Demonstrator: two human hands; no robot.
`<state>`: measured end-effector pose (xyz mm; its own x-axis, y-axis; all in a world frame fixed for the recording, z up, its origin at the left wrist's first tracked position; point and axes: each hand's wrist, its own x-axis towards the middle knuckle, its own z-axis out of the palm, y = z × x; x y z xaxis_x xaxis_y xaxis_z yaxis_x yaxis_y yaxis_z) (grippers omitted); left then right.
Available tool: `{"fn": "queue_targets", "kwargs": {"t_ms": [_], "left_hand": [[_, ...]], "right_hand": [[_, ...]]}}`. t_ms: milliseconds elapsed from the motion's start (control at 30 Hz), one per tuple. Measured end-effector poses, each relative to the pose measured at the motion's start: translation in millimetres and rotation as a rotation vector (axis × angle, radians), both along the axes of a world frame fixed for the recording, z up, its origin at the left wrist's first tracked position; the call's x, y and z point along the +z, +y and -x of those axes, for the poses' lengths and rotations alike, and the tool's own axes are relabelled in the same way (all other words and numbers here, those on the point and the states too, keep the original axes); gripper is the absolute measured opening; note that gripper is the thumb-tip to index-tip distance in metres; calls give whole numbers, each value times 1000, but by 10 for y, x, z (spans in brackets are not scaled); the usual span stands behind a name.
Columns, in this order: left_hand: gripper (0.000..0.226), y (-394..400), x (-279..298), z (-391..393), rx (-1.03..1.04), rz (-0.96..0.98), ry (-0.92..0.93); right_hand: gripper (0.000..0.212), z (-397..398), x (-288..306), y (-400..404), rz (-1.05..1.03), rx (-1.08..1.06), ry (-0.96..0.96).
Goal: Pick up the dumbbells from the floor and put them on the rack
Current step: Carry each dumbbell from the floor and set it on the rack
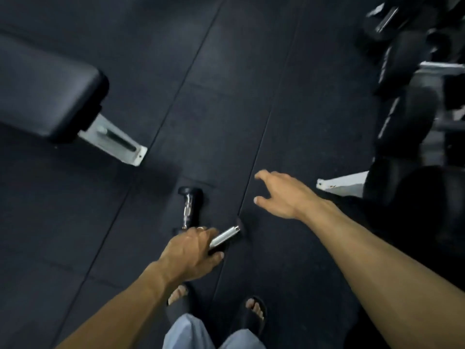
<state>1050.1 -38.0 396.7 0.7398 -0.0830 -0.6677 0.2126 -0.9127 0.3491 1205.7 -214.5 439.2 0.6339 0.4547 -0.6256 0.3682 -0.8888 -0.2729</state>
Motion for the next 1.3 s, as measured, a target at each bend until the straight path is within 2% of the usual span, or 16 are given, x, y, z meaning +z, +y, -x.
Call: {"fn": "queue_targets", "kwargs": {"t_ms": [167, 400, 500, 633, 800, 900, 1100, 1300], "left_hand": [[55, 54, -1225, 181, -8, -5, 7], [62, -70, -2960, 240, 38, 73, -16], [65, -190, -3452, 221, 84, 120, -20], [68, -235, -3820, 124, 77, 145, -73], [51, -216, -4019, 42, -57, -102, -89], [49, -200, -4088, -9, -114, -144, -57], [47, -183, -3921, 18, -62, -24, 5], [49, -257, -3293, 54, 51, 111, 32]], "right_hand": [[63, 284, -1349, -18, 71, -9, 107], [68, 517, -2991, -142, 90, -148, 178], [63, 581, -3503, -118, 56, -214, 196], [59, 629, -3991, -81, -25, -344, 211], [52, 687, -4272, -84, -133, -485, 144], [50, 689, -4301, -98, -175, -487, 129], [43, 755, -4090, -187, -238, -449, 131], [41, 634, -3453, -273, -266, -370, 152]]}}
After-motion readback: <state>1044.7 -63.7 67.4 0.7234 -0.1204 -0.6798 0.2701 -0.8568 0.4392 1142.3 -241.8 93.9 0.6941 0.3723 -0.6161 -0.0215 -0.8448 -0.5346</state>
